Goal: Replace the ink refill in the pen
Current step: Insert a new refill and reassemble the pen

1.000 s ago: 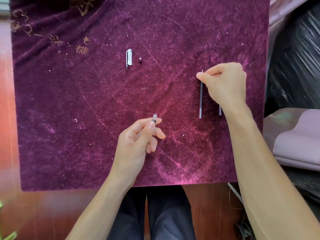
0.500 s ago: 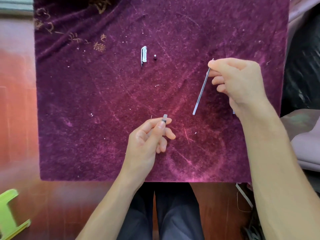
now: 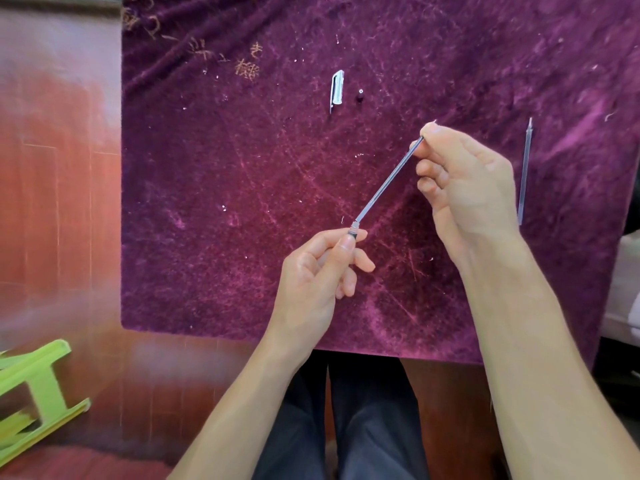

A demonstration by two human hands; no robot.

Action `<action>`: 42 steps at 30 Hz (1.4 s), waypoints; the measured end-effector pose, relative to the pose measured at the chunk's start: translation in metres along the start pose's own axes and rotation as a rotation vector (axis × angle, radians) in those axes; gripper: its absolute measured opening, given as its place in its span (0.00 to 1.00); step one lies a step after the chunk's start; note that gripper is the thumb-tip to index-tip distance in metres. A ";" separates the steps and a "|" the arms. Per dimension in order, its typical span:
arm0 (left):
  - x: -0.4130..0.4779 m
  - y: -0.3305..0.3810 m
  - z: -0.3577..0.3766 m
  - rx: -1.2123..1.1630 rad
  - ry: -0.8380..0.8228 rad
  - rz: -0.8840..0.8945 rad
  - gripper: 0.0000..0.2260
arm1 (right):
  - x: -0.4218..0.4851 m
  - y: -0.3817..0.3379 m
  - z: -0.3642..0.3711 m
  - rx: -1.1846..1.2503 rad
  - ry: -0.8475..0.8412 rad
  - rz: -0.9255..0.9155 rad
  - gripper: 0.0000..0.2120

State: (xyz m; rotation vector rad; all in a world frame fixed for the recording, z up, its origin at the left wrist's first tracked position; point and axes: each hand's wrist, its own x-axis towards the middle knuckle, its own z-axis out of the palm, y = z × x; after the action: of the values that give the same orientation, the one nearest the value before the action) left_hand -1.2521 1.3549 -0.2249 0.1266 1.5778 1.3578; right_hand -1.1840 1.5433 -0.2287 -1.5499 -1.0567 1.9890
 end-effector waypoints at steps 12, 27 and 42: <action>0.001 -0.001 0.003 -0.009 -0.016 0.015 0.11 | 0.002 0.003 -0.003 -0.065 0.014 -0.037 0.10; 0.003 -0.003 0.004 0.010 -0.026 -0.005 0.10 | 0.005 -0.003 -0.002 -0.214 -0.129 -0.200 0.04; 0.005 -0.002 -0.001 0.026 -0.012 0.000 0.10 | -0.014 0.025 0.000 -0.250 -0.224 -0.113 0.02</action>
State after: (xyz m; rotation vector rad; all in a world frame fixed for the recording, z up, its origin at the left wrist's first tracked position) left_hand -1.2544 1.3565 -0.2295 0.1502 1.5862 1.3344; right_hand -1.1763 1.5180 -0.2390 -1.3700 -1.4976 2.0497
